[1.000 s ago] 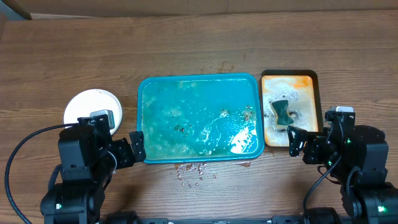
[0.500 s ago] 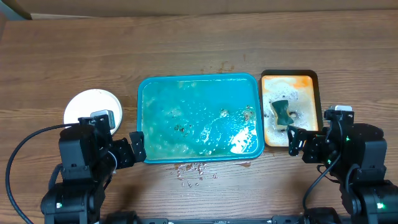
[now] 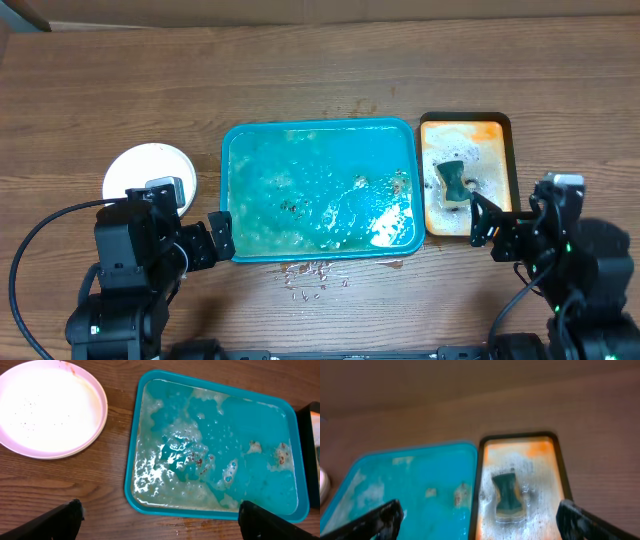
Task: Clean dirty plates on tray and stack at the side
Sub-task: 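Release the sponge in the orange-rimmed tray and withdraw the right gripper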
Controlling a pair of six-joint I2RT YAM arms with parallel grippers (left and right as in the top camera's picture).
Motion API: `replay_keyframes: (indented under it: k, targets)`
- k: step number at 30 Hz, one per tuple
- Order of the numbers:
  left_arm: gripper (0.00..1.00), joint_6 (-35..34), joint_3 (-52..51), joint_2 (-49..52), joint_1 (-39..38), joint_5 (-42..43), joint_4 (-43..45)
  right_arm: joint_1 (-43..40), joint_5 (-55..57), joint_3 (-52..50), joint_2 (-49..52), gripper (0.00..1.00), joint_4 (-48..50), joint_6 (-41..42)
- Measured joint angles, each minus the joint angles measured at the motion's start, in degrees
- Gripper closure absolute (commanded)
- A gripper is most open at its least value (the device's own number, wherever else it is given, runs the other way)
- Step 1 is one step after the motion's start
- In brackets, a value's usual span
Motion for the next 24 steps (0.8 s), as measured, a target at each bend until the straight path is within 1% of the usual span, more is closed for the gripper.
replay_keyframes:
  k: [7,13,19,24]
  targets:
    - [0.0,0.0,-0.02,0.22,0.0,0.02,-0.04,0.0,0.7,-16.7,-16.31,0.0,25.79,0.0]
    - [0.0,0.0,-0.09,0.22,0.0,0.0,-0.02,-0.04,1.05,-28.24,-25.03,0.0,40.39,0.0]
    - [0.0,0.02,-0.09,0.22,0.0,0.0,-0.02,-0.61,1.11,-37.44,-29.7,0.0,49.03,-0.02]
    - [0.0,0.0,-0.09,0.22,0.0,0.0,-0.02,-1.46,1.92,-41.0,-29.81,0.0,51.43,-0.02]
